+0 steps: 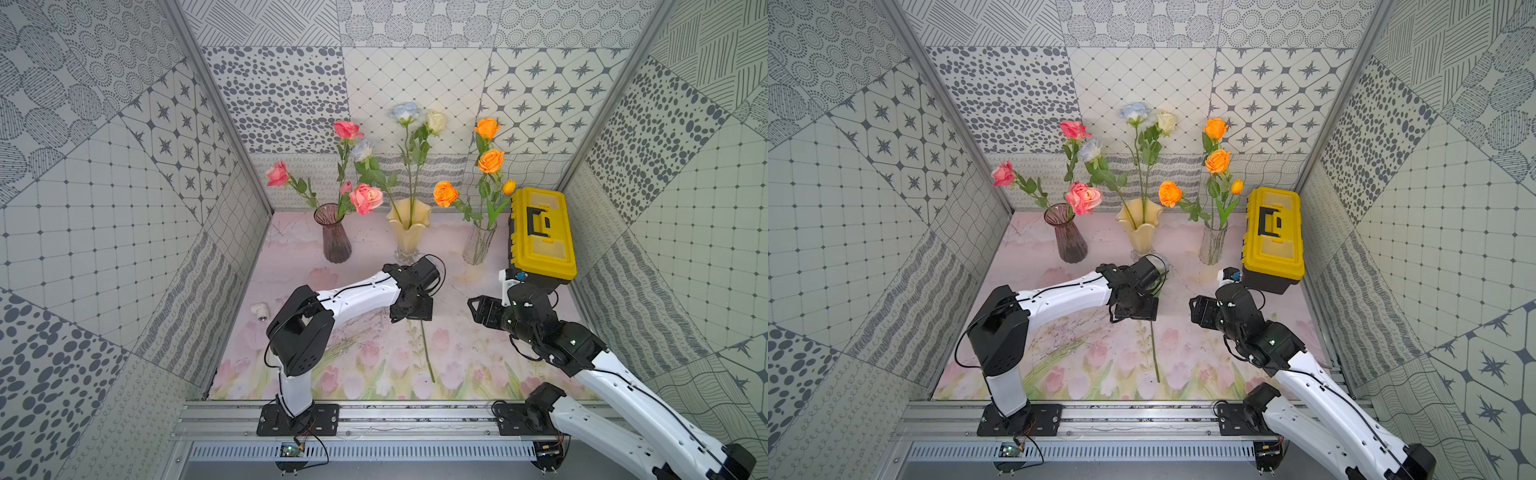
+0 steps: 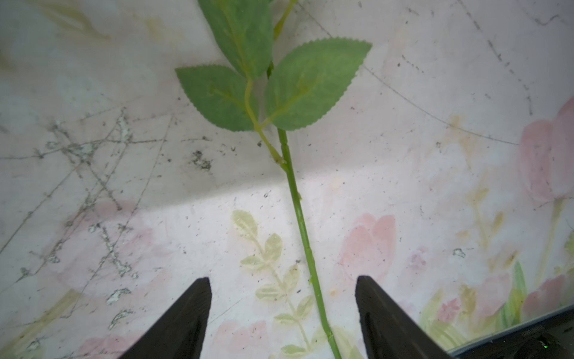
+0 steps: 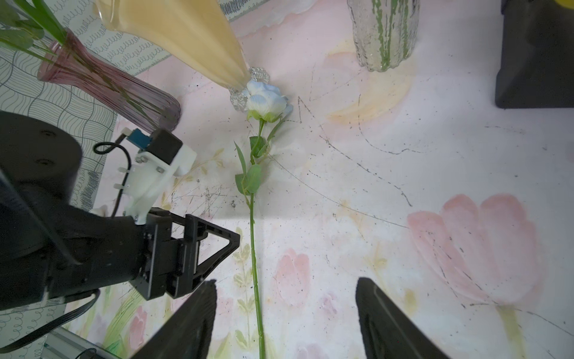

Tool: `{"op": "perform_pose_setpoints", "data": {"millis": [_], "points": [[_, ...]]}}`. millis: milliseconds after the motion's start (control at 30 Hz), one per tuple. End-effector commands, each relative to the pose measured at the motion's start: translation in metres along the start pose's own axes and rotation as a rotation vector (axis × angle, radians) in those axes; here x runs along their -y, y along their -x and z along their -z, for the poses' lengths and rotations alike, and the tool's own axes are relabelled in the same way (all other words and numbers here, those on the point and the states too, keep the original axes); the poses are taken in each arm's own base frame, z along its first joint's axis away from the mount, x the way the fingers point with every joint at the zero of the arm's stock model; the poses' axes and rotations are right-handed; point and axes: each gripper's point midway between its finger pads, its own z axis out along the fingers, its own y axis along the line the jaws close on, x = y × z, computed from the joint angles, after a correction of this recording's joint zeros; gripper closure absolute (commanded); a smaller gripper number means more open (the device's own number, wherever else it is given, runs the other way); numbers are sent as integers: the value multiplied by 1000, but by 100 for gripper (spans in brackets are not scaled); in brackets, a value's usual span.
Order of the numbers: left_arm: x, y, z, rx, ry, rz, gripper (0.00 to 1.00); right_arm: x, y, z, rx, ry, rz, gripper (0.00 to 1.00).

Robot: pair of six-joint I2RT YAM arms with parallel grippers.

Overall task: Arrange the flowers in different vases according to their variety
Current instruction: Pick up the flower at the center of the board.

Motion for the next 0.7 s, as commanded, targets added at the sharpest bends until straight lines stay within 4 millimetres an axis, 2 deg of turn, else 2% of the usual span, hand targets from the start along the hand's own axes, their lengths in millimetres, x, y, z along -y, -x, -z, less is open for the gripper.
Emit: {"op": "perform_pose_setpoints", "data": {"millis": [0,233,500,667], "points": [[2,-9,-15,-66,48,17,31,2,1,4,16,15,-29,25],[4,-15,-39,-120,83,53,49,11,-3,4,23,5,-55,25],[4,-17,-54,-130,113,87,65,17,-3,8,34,4,-72,25],[1,-22,-62,-154,127,94,87,21,-5,9,33,-1,-78,25]]}}
